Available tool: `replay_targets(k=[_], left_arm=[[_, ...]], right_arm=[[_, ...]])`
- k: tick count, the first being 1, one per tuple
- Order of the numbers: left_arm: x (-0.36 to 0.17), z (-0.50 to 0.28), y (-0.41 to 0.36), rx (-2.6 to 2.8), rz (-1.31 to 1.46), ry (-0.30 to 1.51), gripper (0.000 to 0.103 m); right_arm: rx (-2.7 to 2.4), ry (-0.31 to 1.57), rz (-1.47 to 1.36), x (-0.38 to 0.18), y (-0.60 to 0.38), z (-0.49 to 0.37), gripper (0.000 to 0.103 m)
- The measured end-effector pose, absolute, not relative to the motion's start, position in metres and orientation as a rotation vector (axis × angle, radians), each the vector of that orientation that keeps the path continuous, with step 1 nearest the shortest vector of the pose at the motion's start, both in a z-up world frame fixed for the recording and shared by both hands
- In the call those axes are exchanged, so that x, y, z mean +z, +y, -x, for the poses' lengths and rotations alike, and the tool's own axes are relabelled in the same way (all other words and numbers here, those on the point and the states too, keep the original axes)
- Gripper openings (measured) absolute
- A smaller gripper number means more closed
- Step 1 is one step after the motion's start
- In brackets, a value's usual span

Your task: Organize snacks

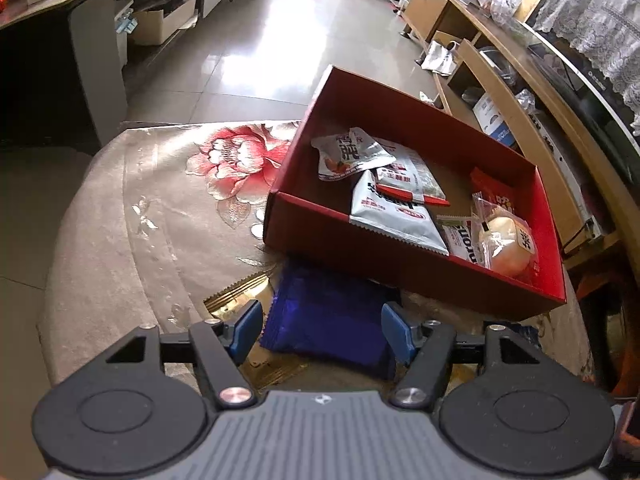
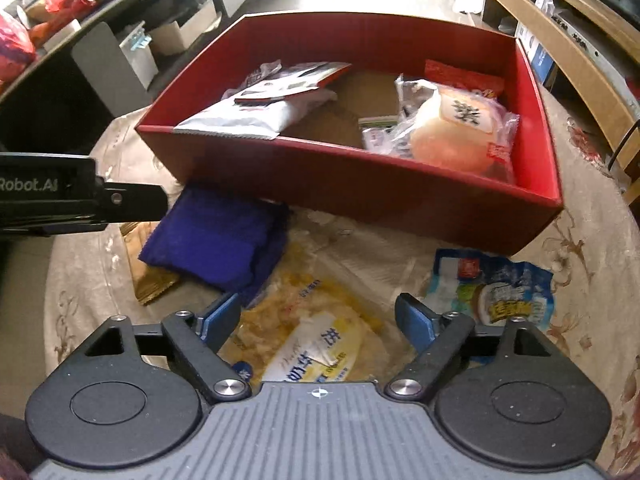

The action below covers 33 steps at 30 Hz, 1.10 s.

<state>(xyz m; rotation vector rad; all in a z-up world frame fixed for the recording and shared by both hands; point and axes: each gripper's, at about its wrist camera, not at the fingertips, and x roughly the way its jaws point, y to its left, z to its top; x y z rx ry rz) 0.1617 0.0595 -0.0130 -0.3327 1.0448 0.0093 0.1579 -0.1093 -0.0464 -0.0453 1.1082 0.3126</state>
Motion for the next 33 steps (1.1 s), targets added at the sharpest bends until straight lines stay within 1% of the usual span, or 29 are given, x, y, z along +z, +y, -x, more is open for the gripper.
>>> replay_targets(k=[3,7,8,9,10,11,15,19,23,27,28,30,32,33], left_arm=[[-0.015,-0.162,0.057,0.009,0.322,1.049,0.067],[-0.025,-0.164,0.054,0.031,0.311,1.069,0.069],[-0.029,-0.166,0.053,0.037,0.31,1.08,0.069],[-0.033,-0.167,0.053,0.04,0.31,1.09,0.069],[-0.037,-0.17,0.052,0.043,0.313,1.099,0.069],[-0.039,-0.172,0.051,0.045,0.316,1.106,0.069],[-0.049,-0.179,0.046,0.057,0.331,1.117,0.07],[-0.052,-0.187,0.029,0.071,0.266,1.095,0.077],[-0.058,-0.192,0.012,0.074,0.17,1.08,0.084],[-0.061,-0.193,-0.002,0.036,0.109,1.087,0.096],[-0.063,-0.193,-0.006,0.035,0.077,1.087,0.096],[-0.066,-0.193,-0.012,0.045,0.031,1.084,0.096],[-0.067,-0.19,-0.015,0.051,0.007,1.081,0.095],[-0.067,-0.19,-0.016,0.051,0.003,1.08,0.093]], right_arm=[[0.317,1.143,0.03,-0.053,-0.104,-0.157,0.096],[0.293,1.146,0.078,-0.061,-0.093,-0.154,0.095],[0.284,1.15,0.088,-0.062,-0.093,-0.154,0.088],[0.282,1.16,0.1,-0.063,-0.093,-0.153,0.085],[0.281,1.154,0.124,-0.062,-0.093,-0.15,0.078],[0.287,1.15,0.148,-0.06,-0.094,-0.146,0.074],[0.31,1.155,0.198,-0.057,-0.103,-0.127,0.07],[0.317,1.14,0.251,-0.051,-0.116,-0.1,0.066],[0.32,1.13,0.243,-0.045,-0.126,-0.082,0.062],[0.319,1.126,0.213,-0.04,-0.133,-0.078,0.061],[0.32,1.127,0.206,-0.039,-0.135,-0.078,0.059],[0.313,1.134,0.199,-0.043,-0.134,-0.079,0.06],[0.304,1.143,0.195,-0.046,-0.136,-0.081,0.068],[0.301,1.154,0.191,-0.048,-0.136,-0.081,0.069]])
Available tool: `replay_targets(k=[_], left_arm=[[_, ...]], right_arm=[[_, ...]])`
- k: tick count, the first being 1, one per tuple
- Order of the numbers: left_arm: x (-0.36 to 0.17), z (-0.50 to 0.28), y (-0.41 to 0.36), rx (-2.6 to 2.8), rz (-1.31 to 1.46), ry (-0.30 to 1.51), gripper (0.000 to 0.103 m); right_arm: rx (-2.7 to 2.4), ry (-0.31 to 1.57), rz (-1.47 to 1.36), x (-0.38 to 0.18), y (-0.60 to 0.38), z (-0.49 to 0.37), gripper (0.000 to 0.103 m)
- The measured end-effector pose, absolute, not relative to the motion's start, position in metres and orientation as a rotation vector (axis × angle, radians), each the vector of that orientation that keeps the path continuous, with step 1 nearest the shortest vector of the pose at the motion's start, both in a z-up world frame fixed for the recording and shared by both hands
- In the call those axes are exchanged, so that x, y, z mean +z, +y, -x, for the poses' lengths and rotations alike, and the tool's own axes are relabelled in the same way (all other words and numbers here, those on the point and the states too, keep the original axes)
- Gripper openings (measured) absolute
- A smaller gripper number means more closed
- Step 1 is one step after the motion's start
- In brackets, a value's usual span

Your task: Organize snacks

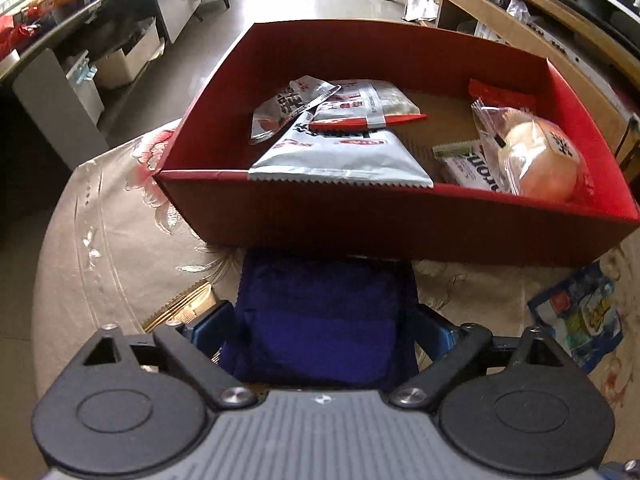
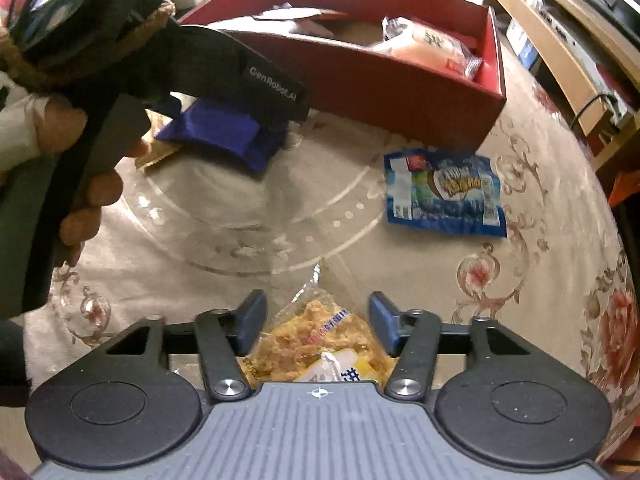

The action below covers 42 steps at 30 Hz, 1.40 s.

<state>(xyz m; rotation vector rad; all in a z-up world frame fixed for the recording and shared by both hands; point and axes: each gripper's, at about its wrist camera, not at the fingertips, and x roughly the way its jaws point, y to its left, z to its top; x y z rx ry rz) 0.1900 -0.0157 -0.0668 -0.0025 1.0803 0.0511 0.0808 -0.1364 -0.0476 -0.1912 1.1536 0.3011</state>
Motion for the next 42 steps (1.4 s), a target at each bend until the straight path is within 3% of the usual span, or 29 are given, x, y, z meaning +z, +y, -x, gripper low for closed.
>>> replay_targets(k=[2,4,11,15,19,21,29,30,42], left_arm=[[-0.064,-0.184,-0.016,0.033,0.004,1.082,0.087],[-0.061,-0.178,-0.015,0.015,0.021,1.086,0.075],[-0.056,-0.144,0.002,-0.024,0.105,1.142,0.051],[-0.055,-0.132,0.019,-0.041,0.206,1.165,0.054],[-0.041,-0.141,0.023,-0.039,0.207,1.079,0.073],[-0.036,-0.156,0.019,-0.1,0.169,1.064,0.078],[-0.06,-0.189,-0.013,-0.275,-0.191,1.1,0.082],[-0.062,-0.191,-0.013,-0.283,-0.202,1.095,0.085],[-0.055,-0.127,0.001,-0.393,-0.102,1.21,0.088]], right_arm=[[0.297,1.153,0.184,-0.048,-0.139,-0.08,0.071],[0.292,1.149,0.17,-0.046,-0.144,-0.08,0.077],[0.276,1.133,0.108,-0.038,-0.157,-0.066,0.085],[0.273,1.143,0.089,-0.039,-0.162,-0.057,0.086],[0.29,1.147,0.078,-0.039,-0.161,-0.052,0.087],[0.292,1.149,0.088,-0.04,-0.158,-0.053,0.087],[0.285,1.163,0.054,-0.043,-0.166,-0.058,0.087],[0.283,1.164,0.052,-0.043,-0.166,-0.059,0.087],[0.293,1.158,0.038,-0.041,-0.168,-0.06,0.087]])
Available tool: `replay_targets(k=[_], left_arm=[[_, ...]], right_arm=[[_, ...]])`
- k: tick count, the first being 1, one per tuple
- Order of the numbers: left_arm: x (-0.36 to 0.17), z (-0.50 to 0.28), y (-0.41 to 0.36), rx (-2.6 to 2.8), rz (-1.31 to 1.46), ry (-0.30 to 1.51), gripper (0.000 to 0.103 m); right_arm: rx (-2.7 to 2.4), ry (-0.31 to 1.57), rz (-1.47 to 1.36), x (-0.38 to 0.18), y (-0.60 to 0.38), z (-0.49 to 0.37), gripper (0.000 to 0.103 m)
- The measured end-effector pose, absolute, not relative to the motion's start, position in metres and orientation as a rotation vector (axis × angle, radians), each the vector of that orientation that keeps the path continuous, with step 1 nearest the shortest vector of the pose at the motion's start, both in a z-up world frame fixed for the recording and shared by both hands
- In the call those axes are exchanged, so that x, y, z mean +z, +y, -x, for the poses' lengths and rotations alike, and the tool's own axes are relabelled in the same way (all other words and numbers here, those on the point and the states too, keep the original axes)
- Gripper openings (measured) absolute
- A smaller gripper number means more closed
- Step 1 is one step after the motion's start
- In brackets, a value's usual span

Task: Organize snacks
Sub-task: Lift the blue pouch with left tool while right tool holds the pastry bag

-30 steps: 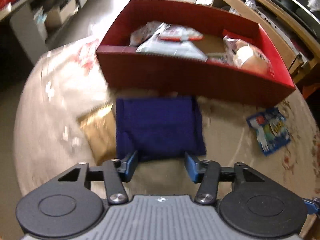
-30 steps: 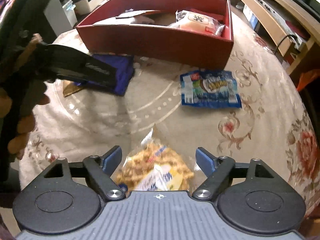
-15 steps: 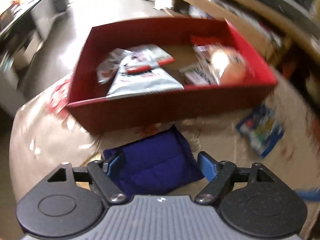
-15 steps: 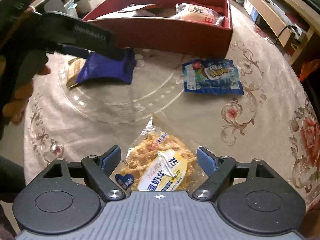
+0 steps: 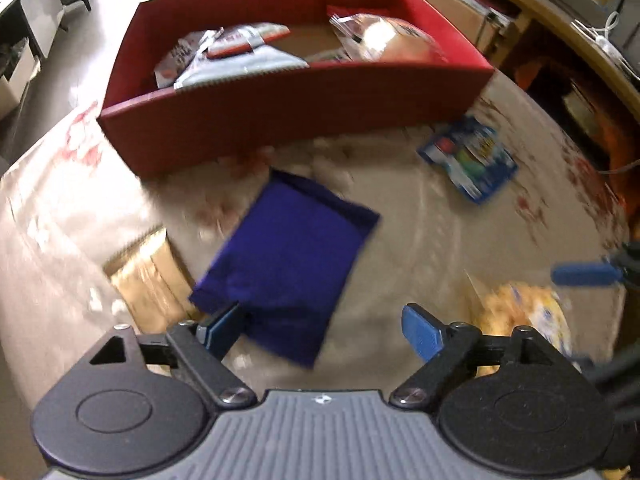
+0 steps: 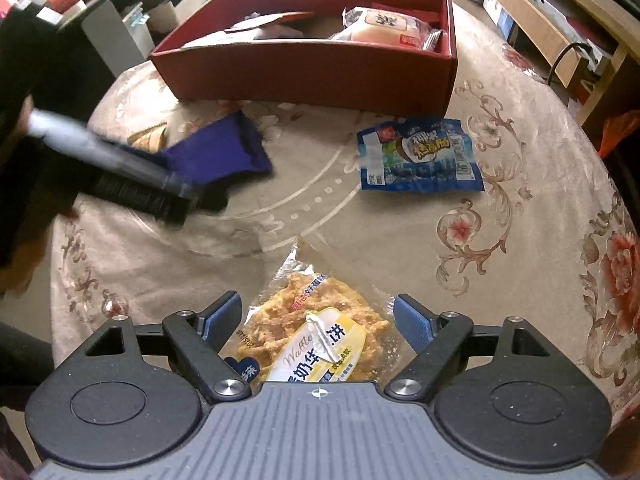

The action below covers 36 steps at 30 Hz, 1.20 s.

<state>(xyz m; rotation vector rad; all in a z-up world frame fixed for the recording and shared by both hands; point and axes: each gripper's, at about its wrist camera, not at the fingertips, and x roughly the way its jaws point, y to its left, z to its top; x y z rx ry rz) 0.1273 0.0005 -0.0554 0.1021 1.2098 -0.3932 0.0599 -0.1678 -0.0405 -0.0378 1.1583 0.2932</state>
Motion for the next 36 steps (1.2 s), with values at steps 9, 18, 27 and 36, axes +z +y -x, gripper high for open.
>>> replay_targets(k=[9,18,27,36], left_arm=[[-0.062,-0.154,-0.022,-0.31,-0.208,1.149,0.09],[-0.068,-0.141,-0.027,-0.34,-0.268,1.178,0.088],[-0.06,-0.128,-0.008,-0.313,-0.037,1.244,0.085],[-0.067,-0.159,0.002,-0.051,0.255,1.236,0.092]], right_arm=[[0.255,1.145,0.023,-0.037,-0.178,-0.055,0.088],[0.24,1.149,0.001,-0.037,-0.185,-0.055,0.088],[0.216,1.138,-0.03,-0.035,-0.191,-0.049,0.088],[0.203,1.147,-0.024,-0.039,-0.182,-0.051,0.088]])
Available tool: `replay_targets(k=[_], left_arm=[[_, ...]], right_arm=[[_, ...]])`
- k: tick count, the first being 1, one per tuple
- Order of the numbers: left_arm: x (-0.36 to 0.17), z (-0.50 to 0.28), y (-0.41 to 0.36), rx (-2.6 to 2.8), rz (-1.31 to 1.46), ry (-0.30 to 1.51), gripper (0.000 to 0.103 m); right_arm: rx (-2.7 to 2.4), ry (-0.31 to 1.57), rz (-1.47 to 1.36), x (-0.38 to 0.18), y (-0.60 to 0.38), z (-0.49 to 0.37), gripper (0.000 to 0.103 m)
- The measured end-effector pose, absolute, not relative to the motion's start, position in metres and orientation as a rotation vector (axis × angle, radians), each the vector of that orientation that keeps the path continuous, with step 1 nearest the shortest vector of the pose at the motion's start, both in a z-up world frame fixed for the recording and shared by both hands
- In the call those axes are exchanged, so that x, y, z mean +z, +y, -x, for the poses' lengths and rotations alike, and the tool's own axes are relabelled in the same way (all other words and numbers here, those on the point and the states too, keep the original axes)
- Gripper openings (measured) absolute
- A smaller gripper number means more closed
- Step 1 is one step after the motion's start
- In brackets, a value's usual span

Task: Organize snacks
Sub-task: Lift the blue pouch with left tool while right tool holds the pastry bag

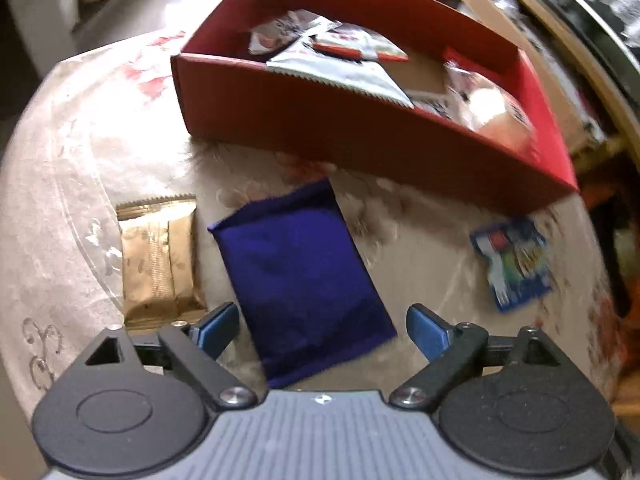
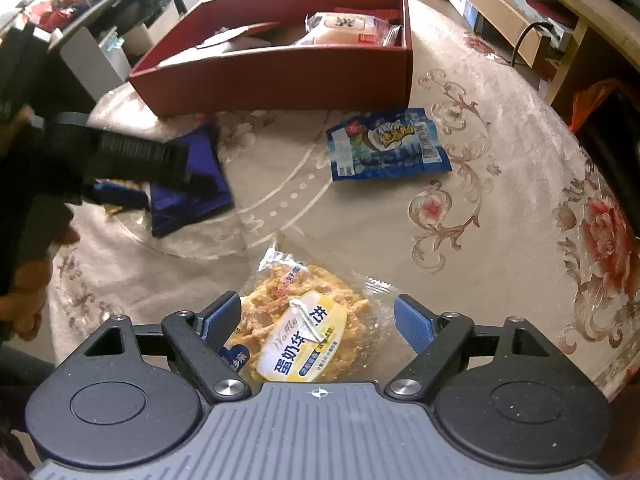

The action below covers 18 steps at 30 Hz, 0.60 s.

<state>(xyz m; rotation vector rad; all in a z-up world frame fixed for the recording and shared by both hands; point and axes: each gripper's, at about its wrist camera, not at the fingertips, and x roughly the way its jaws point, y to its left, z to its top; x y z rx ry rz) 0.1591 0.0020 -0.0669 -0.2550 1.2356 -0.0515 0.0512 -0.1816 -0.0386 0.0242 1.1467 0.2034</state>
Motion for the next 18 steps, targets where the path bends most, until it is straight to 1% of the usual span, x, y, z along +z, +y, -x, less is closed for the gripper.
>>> replay_targets(k=[6,8,10,12,18], left_arm=[[-0.071,-0.166,-0.022,0.071,0.142,1.184,0.091],[-0.072,-0.161,-0.031,0.074,0.066,1.172,0.088],[-0.07,-0.157,-0.034,0.045,0.042,1.155,0.078],[-0.065,-0.151,-0.025,0.032,0.046,1.151,0.072],[-0.061,-0.121,-0.008,0.001,0.093,1.174,0.069]], right_arm=[[0.188,1.138,-0.004,-0.038,-0.18,-0.052,0.088],[0.179,1.133,0.002,-0.037,-0.184,-0.051,0.088],[0.164,1.135,-0.002,-0.038,-0.189,-0.052,0.088],[0.16,1.133,-0.011,-0.037,-0.193,-0.051,0.088],[0.155,1.132,-0.033,-0.036,-0.196,-0.048,0.089]])
